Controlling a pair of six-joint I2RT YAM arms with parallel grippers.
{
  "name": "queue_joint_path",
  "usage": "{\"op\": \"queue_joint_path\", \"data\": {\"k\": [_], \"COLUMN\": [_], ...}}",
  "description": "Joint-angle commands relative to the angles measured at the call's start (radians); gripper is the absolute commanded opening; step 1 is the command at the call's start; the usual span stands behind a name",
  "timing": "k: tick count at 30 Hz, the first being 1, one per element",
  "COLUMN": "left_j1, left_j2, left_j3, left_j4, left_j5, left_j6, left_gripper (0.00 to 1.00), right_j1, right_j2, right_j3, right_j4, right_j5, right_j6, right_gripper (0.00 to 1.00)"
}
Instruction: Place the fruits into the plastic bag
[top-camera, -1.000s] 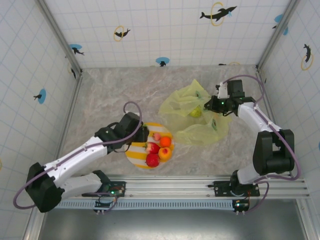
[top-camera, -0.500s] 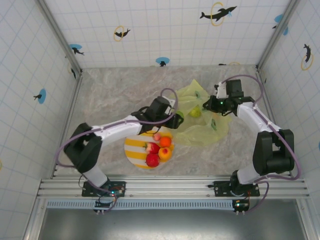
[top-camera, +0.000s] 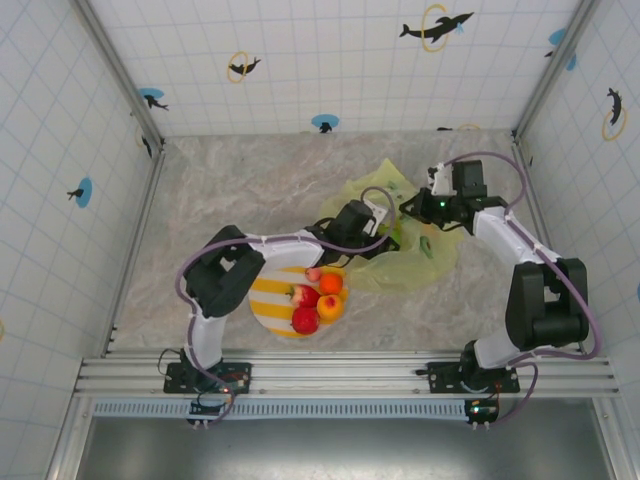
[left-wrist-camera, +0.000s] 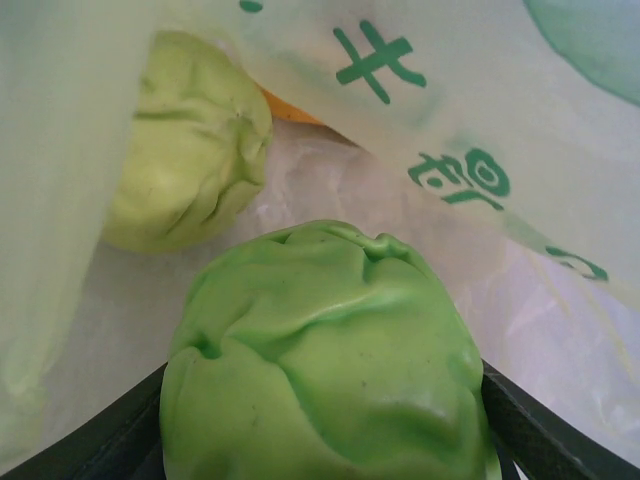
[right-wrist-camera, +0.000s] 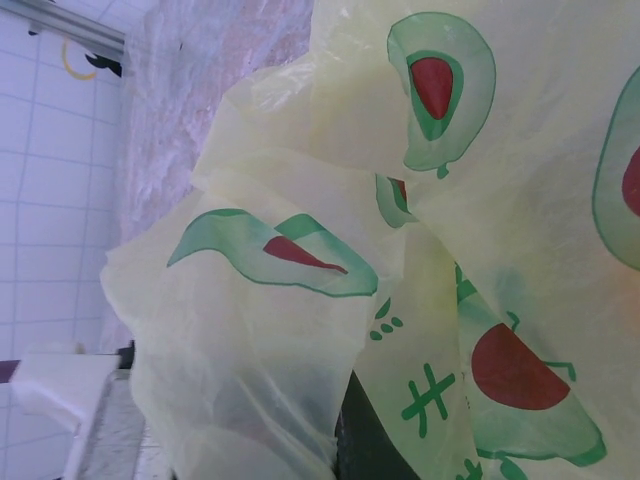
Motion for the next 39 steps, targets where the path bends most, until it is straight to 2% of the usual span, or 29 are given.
{"op": "queue_joint_path", "data": {"k": [1, 6, 9, 18, 25, 32, 39], "left_j1": [-0.005, -0.009, -0.009, -0.010, -0.010, 0.000, 0.027], "left_j2": [0.041, 0.086, 0.110, 0.077, 0.030, -0.074, -0.205], "left_j3": [0.028, 0.007, 0.021, -0.001, -0.032, -0.130, -0.245], "left_j4": [0.155, 0.285, 0.301, 0.282, 0.260, 0.235, 0.221], "left_j5": [0.031, 0.018, 0.031, 0.027, 0.018, -0.013, 0.001], "left_j6": [-0.043, -0.141, -0.174, -0.144, -0.117, -0.051, 0.000], "left_gripper": [0.59, 0.62, 0.67, 0.80, 0.81, 0.80, 0.80], "right_j1": [0.005, 0.005, 0.004, -0.004, -0.012, -0.021, -0.023], "right_j2": [-0.039, -0.040, -0.041, -0.042, -0.044, -0.050, -0.046], "right_j3": [-0.037, -0.045, -0.046, -0.048, -0.044, -0.029, -0.026], "right_j4": [0.070, 0.080, 0.078, 0.072, 0.055, -0.008, -0.033], "right_j5": [-0.030, -0.024, -0.022, -0.017, -0.010, 0.026, 0.038], "right_j6": [0.056, 0.072, 0.072, 0.061, 0.043, -0.025, -0.056], "right_gripper": [0.05, 0.05, 0.05, 0.05, 0.05, 0.05, 0.05]}}
